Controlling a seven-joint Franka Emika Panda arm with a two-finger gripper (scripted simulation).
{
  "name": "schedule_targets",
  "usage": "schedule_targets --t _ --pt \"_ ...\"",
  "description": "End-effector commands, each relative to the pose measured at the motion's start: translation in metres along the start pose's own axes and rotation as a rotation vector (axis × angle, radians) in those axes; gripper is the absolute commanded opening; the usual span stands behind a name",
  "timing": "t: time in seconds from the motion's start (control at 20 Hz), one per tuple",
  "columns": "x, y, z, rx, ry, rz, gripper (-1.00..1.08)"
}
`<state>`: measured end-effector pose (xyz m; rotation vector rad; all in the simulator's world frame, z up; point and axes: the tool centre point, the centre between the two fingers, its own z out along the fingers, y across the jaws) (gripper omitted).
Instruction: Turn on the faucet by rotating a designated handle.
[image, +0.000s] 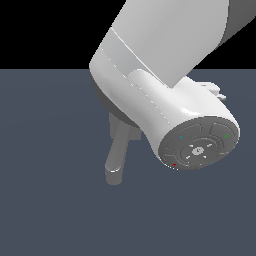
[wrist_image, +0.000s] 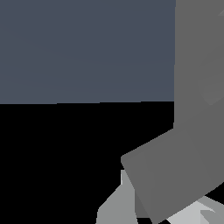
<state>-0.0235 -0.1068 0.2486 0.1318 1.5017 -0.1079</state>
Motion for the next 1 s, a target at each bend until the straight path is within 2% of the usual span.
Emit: schedule_targets --t 0.0,0.95 --pt "0.012 0.003 0.0 -0.03 0.034 -0.021 -1.0" --pt "0.073 -0.013 -0.002 -0.05 0.063 -0.039 -1.0"
